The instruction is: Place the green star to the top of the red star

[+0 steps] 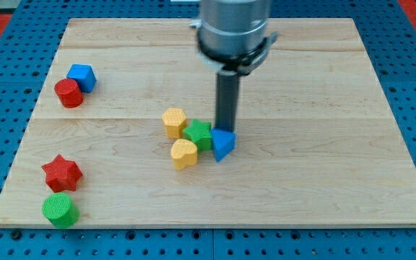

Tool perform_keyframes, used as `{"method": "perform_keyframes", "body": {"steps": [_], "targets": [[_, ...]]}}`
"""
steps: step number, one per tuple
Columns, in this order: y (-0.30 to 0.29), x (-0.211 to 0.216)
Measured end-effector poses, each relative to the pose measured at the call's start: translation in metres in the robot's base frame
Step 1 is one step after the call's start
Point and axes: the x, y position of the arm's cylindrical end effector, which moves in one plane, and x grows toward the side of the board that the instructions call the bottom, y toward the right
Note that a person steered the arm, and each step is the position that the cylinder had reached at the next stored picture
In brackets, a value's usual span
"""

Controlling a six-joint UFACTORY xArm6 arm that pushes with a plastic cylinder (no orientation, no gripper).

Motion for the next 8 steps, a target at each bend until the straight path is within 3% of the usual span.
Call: {"method": "perform_keyframes", "body": {"steps": [1,3,5,7,8], "targets": [[-0.012,0.018],[-0.086,-0.002],[-0.069,-0.029],[-0.178,-0.033],[-0.183,-0.043]]}}
